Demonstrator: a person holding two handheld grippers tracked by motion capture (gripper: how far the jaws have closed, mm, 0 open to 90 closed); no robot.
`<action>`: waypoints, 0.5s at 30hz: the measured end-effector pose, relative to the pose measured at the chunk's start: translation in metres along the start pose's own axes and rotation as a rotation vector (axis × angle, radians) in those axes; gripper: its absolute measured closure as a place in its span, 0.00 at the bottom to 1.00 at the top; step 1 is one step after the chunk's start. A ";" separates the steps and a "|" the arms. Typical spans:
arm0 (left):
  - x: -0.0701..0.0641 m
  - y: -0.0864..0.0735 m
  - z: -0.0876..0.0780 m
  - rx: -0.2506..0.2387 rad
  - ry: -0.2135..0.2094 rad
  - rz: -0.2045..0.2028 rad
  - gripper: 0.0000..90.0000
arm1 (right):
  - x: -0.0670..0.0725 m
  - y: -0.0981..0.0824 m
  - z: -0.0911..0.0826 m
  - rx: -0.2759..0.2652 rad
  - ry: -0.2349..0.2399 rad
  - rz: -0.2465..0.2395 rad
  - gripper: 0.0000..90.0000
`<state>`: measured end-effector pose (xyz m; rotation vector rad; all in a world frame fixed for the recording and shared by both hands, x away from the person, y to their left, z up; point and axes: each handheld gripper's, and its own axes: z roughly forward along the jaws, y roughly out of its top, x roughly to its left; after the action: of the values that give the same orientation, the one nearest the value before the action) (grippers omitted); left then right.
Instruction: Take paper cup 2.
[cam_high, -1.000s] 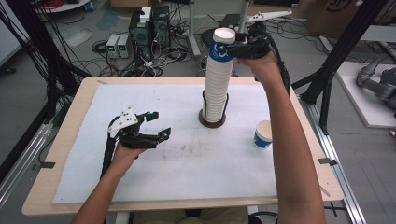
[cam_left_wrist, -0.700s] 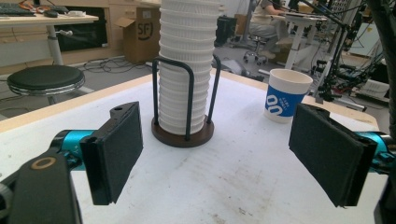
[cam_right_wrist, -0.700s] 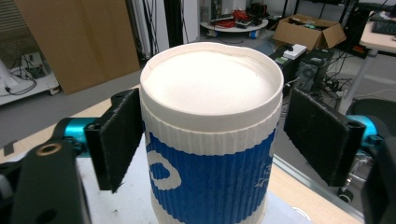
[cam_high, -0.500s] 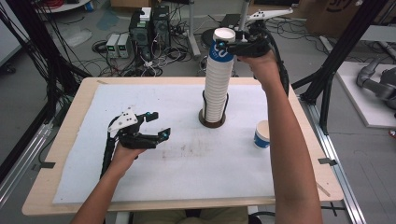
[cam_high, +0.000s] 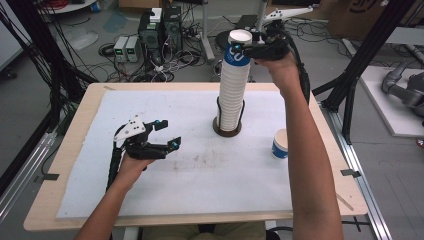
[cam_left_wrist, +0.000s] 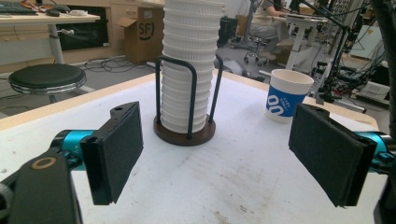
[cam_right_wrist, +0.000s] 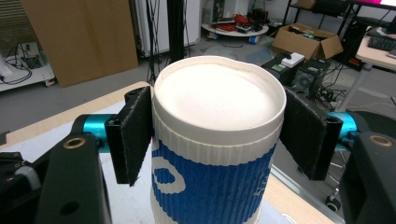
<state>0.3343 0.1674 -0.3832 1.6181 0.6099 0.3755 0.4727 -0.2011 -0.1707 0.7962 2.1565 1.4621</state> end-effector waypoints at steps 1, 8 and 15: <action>0.000 0.000 0.000 -0.001 -0.001 -0.002 0.20 | 0.000 0.000 0.000 0.000 0.000 0.001 0.34; 0.000 -0.001 0.000 0.002 0.001 -0.003 0.20 | 0.001 0.000 0.000 -0.003 -0.001 0.001 0.34; 0.001 -0.002 0.000 0.003 0.001 -0.007 0.20 | 0.000 0.000 0.000 -0.013 0.004 0.010 0.35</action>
<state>0.3343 0.1681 -0.3849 1.6178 0.6169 0.3703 0.4727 -0.2015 -0.1710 0.8009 2.1466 1.4824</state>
